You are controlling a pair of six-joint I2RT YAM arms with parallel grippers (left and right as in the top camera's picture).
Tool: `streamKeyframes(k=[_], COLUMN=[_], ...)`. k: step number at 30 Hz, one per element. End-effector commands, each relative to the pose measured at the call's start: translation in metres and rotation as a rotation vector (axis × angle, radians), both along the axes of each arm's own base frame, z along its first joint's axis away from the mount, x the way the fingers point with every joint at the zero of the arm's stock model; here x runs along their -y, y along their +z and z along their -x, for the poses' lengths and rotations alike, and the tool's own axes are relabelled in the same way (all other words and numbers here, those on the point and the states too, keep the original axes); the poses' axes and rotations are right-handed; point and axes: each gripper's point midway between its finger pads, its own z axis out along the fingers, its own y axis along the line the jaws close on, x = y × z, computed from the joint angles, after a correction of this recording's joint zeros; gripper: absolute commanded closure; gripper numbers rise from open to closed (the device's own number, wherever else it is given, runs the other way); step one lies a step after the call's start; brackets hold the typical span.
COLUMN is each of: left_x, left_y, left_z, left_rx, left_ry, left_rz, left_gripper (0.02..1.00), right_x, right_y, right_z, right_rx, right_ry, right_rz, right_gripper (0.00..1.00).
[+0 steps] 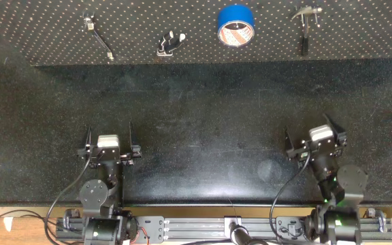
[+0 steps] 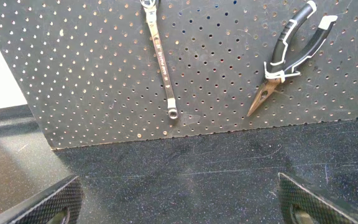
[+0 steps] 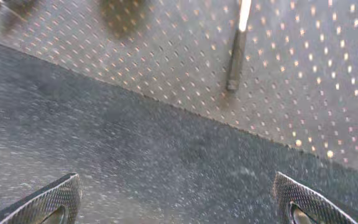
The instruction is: Place Tools Onto Pegboard
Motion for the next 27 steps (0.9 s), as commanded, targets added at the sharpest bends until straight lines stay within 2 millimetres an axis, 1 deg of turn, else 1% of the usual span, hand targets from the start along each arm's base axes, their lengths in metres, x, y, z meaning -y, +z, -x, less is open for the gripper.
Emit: streamKeyframes(k=[1, 2, 4, 6, 8, 9, 12, 14, 15, 18, 21, 23, 27], left_x=[0.0, 0.0, 0.0, 0.0, 0.0, 0.0, 0.0, 0.0, 0.0, 0.0, 0.0, 0.0, 0.0], left_y=[-0.001, -0.001, -0.001, -0.001, -0.001, -0.001, -0.001, -0.001, -0.001, -0.001, -0.001, -0.001, -0.001], left_z=[0.0, 0.0, 0.0, 0.0, 0.0, 0.0, 0.0, 0.0, 0.0, 0.0, 0.0, 0.0, 0.0], left_rx=[-0.002, -0.002, -0.002, -0.002, -0.002, -0.002, -0.002, -0.002, -0.002, -0.002, -0.002, -0.002, -0.002], left_ry=[-0.001, -0.001, -0.001, -0.001, -0.001, -0.001, -0.001, -0.001, -0.001, -0.001, -0.001, -0.001, -0.002], left_rz=[-0.013, -0.013, -0.013, -0.013, -0.013, -0.013, -0.013, -0.013, -0.013, -0.013, -0.013, -0.013, -0.013], left_gripper=[0.023, 0.025, 0.023, 0.023, 0.023, 0.023, 0.023, 0.023, 0.023, 0.023, 0.023, 0.023, 0.023], right_x=[-0.004, -0.003, 0.007, 0.013, 0.013, 0.013, 0.013, 0.022, 0.025, 0.024, 0.024, 0.024, 0.024], right_y=[0.01, 0.012, 0.013, 0.014, 0.02, 0.026, 0.027, 0.028, 0.028, 0.026, 0.025, 0.025, 0.025], right_z=[0.007, 0.007, 0.006, 0.005, 0.006, 0.007, 0.007, 0.006, 0.006, 0.006, 0.006, 0.006, 0.006], right_rx=[0.034, 0.037, 0.02, 0.015, 0.036, 0.063, 0.067, 0.063, 0.064, 0.071, 0.07, 0.076, 0.076], right_ry=[0.001, -0.003, -0.08, -0.125, -0.129, -0.124, -0.126, -0.188, -0.204, -0.189, -0.189, -0.184, -0.184], right_rz=[-0.065, -0.077, -0.183, -0.249, -0.269, -0.269, -0.288, -0.369, -0.377, -0.273, -0.265, -0.227, -0.228], right_gripper=[0.001, 0.001, 0.003, 0.001, 0.001, 0.001, 0.001, 0.001, 0.001, 0.001, 0.001, 0.001, 0.001])
